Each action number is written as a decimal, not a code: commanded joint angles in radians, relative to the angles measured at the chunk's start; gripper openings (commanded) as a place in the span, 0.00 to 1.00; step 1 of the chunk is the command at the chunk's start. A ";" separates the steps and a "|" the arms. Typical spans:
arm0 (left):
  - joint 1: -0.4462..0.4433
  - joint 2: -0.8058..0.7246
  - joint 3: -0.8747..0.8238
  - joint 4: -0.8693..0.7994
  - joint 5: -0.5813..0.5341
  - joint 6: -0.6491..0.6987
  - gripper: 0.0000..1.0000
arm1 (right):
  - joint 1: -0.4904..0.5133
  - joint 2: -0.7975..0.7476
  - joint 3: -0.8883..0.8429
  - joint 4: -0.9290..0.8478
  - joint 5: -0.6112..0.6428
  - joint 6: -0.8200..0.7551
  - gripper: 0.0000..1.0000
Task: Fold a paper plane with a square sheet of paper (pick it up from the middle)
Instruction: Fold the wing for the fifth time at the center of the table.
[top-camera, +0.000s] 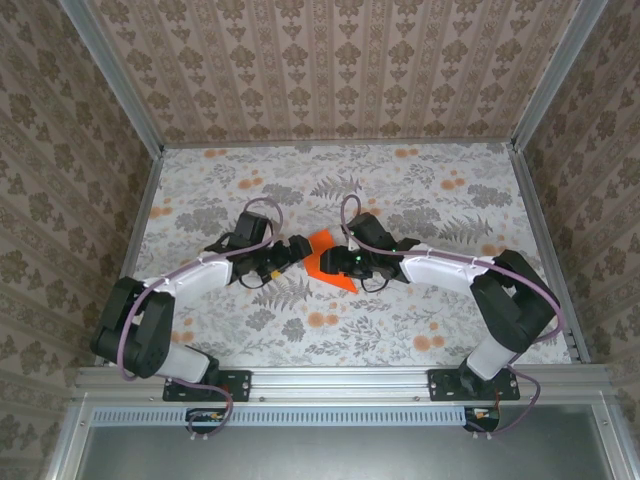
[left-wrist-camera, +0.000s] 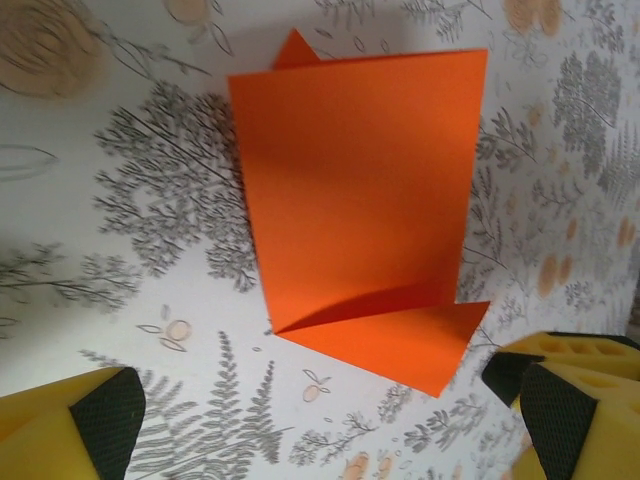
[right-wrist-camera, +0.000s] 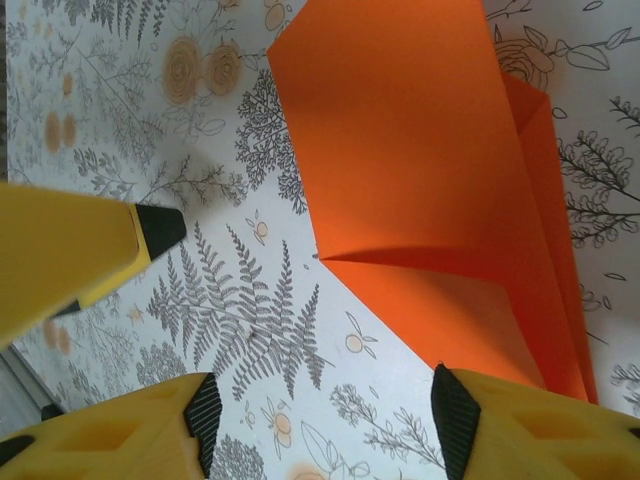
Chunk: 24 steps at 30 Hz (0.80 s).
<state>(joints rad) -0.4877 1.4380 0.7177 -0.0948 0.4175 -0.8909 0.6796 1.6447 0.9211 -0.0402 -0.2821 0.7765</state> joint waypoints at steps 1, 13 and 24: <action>-0.003 0.034 -0.014 0.089 0.049 -0.076 0.99 | 0.001 0.041 0.023 0.029 -0.021 0.032 0.57; -0.068 0.113 0.009 0.119 0.029 -0.167 0.81 | -0.036 0.124 0.056 -0.009 -0.013 0.012 0.48; -0.127 0.156 -0.002 0.190 -0.005 -0.257 0.72 | -0.079 0.201 0.031 0.027 -0.065 0.071 0.46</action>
<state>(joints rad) -0.6048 1.5764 0.7143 0.0586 0.4274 -1.1049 0.6117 1.8183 0.9585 -0.0238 -0.3206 0.8150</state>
